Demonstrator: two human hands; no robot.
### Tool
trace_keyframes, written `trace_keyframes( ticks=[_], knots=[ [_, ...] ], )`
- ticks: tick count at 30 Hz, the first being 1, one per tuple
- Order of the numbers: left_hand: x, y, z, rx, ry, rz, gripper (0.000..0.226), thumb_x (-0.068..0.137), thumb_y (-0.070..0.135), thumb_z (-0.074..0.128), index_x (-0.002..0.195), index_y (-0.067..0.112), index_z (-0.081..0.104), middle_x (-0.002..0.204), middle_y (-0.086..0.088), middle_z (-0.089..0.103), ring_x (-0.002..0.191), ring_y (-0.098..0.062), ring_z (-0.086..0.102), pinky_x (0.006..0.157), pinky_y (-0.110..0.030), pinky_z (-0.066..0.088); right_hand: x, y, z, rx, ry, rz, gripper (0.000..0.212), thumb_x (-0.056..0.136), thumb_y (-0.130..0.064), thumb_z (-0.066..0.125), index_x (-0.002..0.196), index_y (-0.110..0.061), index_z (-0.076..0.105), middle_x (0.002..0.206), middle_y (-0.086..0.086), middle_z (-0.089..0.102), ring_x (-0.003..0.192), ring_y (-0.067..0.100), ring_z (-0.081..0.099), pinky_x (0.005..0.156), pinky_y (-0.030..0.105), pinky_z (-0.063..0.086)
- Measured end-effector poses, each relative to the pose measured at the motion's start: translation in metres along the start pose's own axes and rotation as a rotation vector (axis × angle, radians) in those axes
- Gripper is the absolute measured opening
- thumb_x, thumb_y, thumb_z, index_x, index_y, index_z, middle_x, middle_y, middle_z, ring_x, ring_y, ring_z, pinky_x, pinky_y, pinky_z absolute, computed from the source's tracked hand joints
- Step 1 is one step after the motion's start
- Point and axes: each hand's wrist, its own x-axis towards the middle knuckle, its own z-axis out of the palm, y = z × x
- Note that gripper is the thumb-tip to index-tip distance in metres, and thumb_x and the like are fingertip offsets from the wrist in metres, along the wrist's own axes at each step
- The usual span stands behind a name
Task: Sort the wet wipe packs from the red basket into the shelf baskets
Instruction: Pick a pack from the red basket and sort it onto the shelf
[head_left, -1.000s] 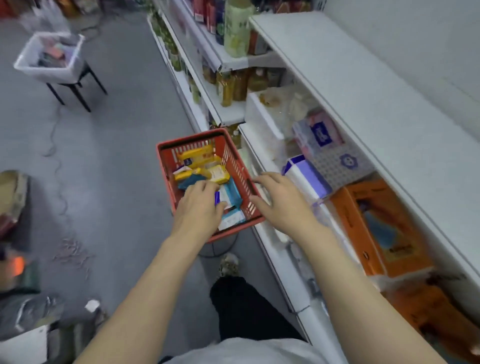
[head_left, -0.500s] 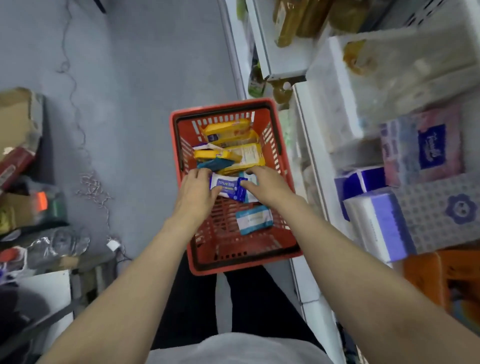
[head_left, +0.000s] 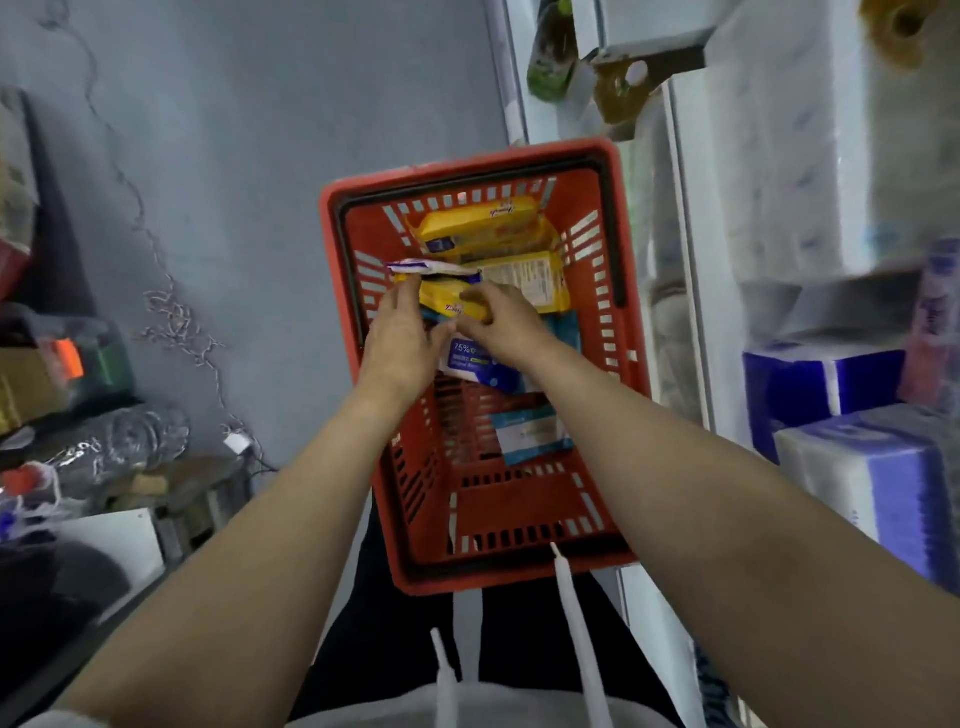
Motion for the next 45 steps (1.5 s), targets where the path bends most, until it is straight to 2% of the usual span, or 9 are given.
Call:
trace_keyframes(
  ticks=[7,12,16,19,21,24,34,40,45],
  knots=[
    [0.021,-0.006,0.014,-0.21,-0.113,-0.195,0.064,0.096,0.032,0.058,0.15,0.012,0.03,0.149,-0.01,0.042,0.135,-0.026,0.042,0.104,-0.03,0.035,0.015,0.014,-0.003,0.037,0.019,-0.011,0.065,0.076,-0.029,0.084,0.134,-0.023,0.055,0.134,0.003,0.056,0.12,0.02,0.054,0.097,0.035,0.048],
    [0.021,-0.015,0.024,-0.316,-0.08,-0.2,0.059,0.097,0.031,0.056,0.15,0.023,0.031,0.146,-0.004,0.046,0.131,-0.021,0.047,0.092,-0.021,0.039,0.023,0.02,-0.011,0.004,0.312,-0.02,0.017,0.087,-0.022,0.071,0.103,-0.018,0.076,0.1,0.003,0.073,0.093,0.019,0.066,0.079,0.035,0.055],
    [0.028,-0.019,0.029,-0.379,-0.136,-0.228,0.056,0.099,0.031,0.053,0.15,0.029,0.032,0.15,-0.004,0.041,0.131,-0.016,0.043,0.076,-0.004,0.041,0.007,0.023,-0.018,0.226,0.321,0.079,0.016,0.091,-0.035,0.065,0.104,-0.025,0.067,0.105,-0.004,0.068,0.096,0.013,0.064,0.08,0.037,0.057],
    [0.034,-0.02,0.033,-0.269,-0.171,-0.24,0.054,0.098,0.036,0.053,0.149,0.03,0.035,0.155,-0.007,0.032,0.14,-0.024,0.034,0.105,-0.029,0.038,-0.012,0.029,-0.015,0.365,0.294,0.175,0.034,0.097,-0.039,0.056,0.128,-0.025,0.054,0.125,-0.003,0.062,0.113,0.015,0.061,0.086,0.035,0.058],
    [0.035,-0.021,0.036,-0.184,-0.211,-0.248,0.055,0.097,0.038,0.054,0.148,0.024,0.038,0.162,-0.007,0.014,0.146,-0.026,0.022,0.114,-0.034,0.026,-0.024,0.034,-0.012,0.407,0.338,0.238,0.037,0.101,-0.036,0.052,0.132,-0.016,0.049,0.126,0.0,0.06,0.108,0.013,0.061,0.069,0.015,0.054],
    [0.033,-0.025,0.041,-0.144,-0.207,-0.263,0.058,0.095,0.039,0.059,0.143,0.009,0.045,0.164,-0.004,0.004,0.146,-0.024,0.022,0.112,-0.026,0.026,-0.036,0.041,-0.004,0.5,0.428,0.299,0.03,0.1,-0.026,0.056,0.125,-0.01,0.051,0.113,-0.002,0.061,0.096,0.008,0.062,0.05,0.005,0.044],
    [0.018,-0.026,0.047,-0.372,-0.12,-0.276,0.062,0.082,0.014,0.076,0.137,0.001,0.051,0.161,0.003,0.017,0.136,-0.019,0.04,0.108,-0.031,0.042,-0.046,0.034,-0.01,0.603,0.463,0.242,0.031,0.086,-0.017,0.074,0.115,-0.019,0.063,0.104,-0.01,0.07,0.092,0.002,0.067,0.076,0.024,0.058],
    [-0.004,-0.011,0.036,-0.512,-0.069,-0.234,0.072,0.079,0.007,0.078,0.141,-0.004,0.043,0.161,0.003,0.014,0.123,-0.011,0.047,0.082,-0.008,0.048,-0.066,0.025,-0.018,0.614,0.547,0.203,0.023,0.088,-0.022,0.072,0.11,-0.024,0.07,0.102,-0.011,0.072,0.091,0.001,0.067,0.073,0.019,0.053],
    [-0.021,-0.008,0.028,-0.431,0.014,-0.211,0.055,0.08,0.003,0.075,0.132,0.002,0.056,0.156,-0.004,0.031,0.123,-0.014,0.052,0.1,-0.031,0.05,-0.092,0.012,-0.028,0.587,0.557,0.153,0.022,0.087,-0.025,0.072,0.109,-0.025,0.07,0.101,-0.011,0.073,0.092,0.002,0.068,0.076,0.022,0.055]
  ],
)
